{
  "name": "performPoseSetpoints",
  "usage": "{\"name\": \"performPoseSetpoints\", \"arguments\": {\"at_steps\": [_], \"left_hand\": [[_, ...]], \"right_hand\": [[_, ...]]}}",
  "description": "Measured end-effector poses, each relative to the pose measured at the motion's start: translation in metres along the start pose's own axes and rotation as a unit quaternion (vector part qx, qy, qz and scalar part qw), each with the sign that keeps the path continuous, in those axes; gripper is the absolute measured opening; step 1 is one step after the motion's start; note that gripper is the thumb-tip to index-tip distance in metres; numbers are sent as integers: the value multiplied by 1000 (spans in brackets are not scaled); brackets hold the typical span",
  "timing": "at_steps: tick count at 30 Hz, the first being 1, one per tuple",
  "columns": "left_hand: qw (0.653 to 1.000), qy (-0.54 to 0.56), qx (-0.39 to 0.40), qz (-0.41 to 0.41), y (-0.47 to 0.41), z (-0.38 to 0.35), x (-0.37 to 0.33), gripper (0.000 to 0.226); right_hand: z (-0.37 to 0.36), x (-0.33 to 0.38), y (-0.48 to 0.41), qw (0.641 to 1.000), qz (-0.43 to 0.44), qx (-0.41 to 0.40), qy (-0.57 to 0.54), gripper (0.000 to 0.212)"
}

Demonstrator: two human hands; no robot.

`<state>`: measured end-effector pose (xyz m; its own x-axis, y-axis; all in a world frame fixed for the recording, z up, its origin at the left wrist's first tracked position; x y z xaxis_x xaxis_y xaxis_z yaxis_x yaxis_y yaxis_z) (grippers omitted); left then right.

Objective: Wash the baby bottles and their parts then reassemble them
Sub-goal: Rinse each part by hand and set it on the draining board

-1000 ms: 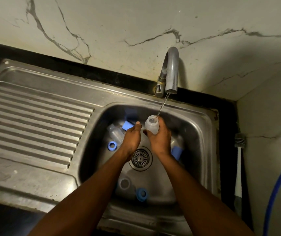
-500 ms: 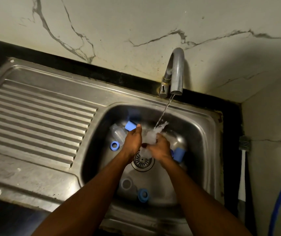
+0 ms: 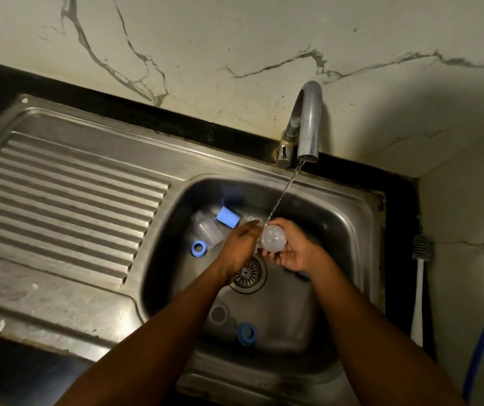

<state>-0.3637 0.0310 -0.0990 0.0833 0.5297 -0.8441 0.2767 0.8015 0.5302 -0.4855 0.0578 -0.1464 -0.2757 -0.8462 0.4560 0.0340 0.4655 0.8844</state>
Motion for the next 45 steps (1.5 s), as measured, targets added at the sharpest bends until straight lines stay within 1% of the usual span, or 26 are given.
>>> {"name": "performPoseSetpoints", "arguments": {"at_steps": [3,6,9,11,13,15,18,20,22,23,24,25,26,28,29,31,32,33,34,35,36,37,39,41,43,45], "left_hand": [[999,42,18,-9,2,-14,-14,35],[998,21,-2,-54,-8,-15,-35,30],[992,-46,-33,-113,-17,-12,-60,40],[979,-138,-42,-147,-17,-16,-72,48],[957,-212,-53,-189,-16,-21,-80,44],[947,-226,-60,-219,-9,-28,-85,33],[955,-200,-113,-189,-3,-21,-82,32],[968,-159,-131,-144,-8,-10,-78,36],[985,-122,-83,-91,-12,-10,-75,35],[991,-102,-58,-68,-13,-11,-76,33],[997,-51,-41,-43,-11,-10,-76,34],[999,10,-28,-16,-9,-10,-75,35],[999,50,-20,-5,-10,-8,-73,36],[998,55,-5,3,-10,-11,-72,35],[999,39,-9,2,-10,-11,-69,34],[999,46,-2,12,-9,-16,-57,30],[998,56,-6,7,-9,-17,-53,29],[998,54,-14,0,-9,-19,-52,28],[999,42,-31,-12,-9,-19,-51,27],[998,22,-54,-20,-8,-17,-52,27],[996,5,-80,-31,-7,-14,-53,29],[994,-5,-98,-47,-4,-11,-57,32],[993,7,-93,-67,-2,-12,-64,30],[997,35,-52,-38,1,-20,-68,27],[999,50,-8,5,9,-27,-70,34],[998,51,21,-6,26,-31,-81,37]], "right_hand": [[-6,18,6,993,24,12,-119,28],[-19,48,19,987,59,21,-147,24],[-28,74,28,987,78,2,-140,26],[-29,81,34,984,76,-11,-160,29],[-23,79,33,984,71,-21,-162,27],[-23,73,32,986,69,-18,-153,23],[-33,59,37,991,79,5,-108,26],[-39,57,48,993,118,-10,-28,28],[-39,67,55,969,198,-69,127,26],[-38,74,58,940,246,-105,212,31],[-37,79,60,912,283,-141,262,43],[-38,84,67,893,314,-166,277,56],[-37,87,71,883,344,-179,265,62],[-39,83,75,894,369,-160,197,54],[-38,77,75,906,354,-152,174,50],[-30,66,75,911,330,-180,170,57],[-25,63,76,897,330,-206,210,66],[-24,62,79,869,329,-226,291,71],[-24,62,78,830,328,-244,378,75],[-25,62,80,797,327,-254,440,77],[-25,65,80,779,325,-254,473,78],[-25,68,85,777,321,-248,482,77],[-23,77,93,803,333,-223,441,65],[-24,82,97,831,322,-183,415,47],[-29,80,105,856,296,-141,400,36],[-26,80,120,893,279,-116,334,27]]}}
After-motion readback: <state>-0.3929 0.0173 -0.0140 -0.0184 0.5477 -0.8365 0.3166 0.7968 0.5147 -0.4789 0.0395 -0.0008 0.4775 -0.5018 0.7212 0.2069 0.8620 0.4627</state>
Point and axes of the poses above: each hand's wrist, its own y-axis away from the middle knuckle, its own z-axis out of the back of the hand, x = y × z, the point moved 9 cm from there along -y, towards the middle knuckle, and after that the axes turned 2 degrees about y, right-handed, at the moved point
